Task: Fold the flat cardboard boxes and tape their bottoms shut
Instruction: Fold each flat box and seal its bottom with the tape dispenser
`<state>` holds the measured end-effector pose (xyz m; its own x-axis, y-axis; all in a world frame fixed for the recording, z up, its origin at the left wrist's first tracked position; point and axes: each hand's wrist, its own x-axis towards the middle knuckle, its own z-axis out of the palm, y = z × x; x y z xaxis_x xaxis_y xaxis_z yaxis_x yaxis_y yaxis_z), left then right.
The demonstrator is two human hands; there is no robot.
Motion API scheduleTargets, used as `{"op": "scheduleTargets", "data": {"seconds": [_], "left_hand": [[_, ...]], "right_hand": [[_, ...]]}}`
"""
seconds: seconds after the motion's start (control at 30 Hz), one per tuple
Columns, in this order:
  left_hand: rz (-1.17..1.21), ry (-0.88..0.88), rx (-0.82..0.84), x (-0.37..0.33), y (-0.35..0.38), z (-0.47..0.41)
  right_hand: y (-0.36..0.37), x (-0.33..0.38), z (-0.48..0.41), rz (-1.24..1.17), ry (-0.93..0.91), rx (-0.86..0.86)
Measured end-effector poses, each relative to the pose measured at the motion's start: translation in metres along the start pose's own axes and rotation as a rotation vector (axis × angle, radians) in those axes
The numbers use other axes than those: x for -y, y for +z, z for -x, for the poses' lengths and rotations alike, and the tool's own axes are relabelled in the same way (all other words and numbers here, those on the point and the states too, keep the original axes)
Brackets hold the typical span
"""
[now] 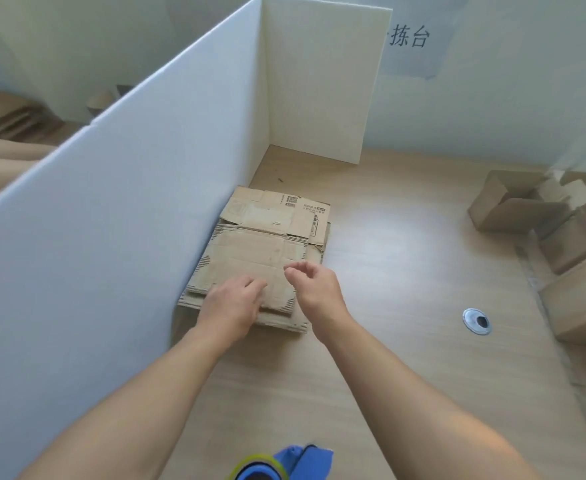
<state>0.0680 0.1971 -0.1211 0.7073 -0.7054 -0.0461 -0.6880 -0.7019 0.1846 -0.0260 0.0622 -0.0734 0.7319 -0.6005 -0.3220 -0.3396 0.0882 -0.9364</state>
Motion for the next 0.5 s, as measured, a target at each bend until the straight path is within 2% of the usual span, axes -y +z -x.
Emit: {"op": "scheduleTargets", "data": {"seconds": [0.07,0.13,0.3,0.4,0.5], "left_hand": [[-0.093,-0.081,0.136,0.002,0.001,0.002],[-0.148,-0.074,0.169,0.002,0.0,-0.005],[-0.296,0.171,0.168,-0.005,0.006,-0.033],[-0.419,0.359,0.145,-0.001,0.011,-0.041],[-0.55,0.438,0.198,-0.008,0.001,-0.043]], "right_hand": [[-0.017,-0.001,0.013,0.009,-0.06,-0.003],[-0.037,-0.01,0.022,0.077,-0.107,-0.016],[-0.066,-0.055,0.026,0.348,-0.073,0.036],[-0.059,-0.07,0.022,0.403,-0.033,0.063],[-0.051,-0.073,0.014,0.41,-0.021,0.085]]}}
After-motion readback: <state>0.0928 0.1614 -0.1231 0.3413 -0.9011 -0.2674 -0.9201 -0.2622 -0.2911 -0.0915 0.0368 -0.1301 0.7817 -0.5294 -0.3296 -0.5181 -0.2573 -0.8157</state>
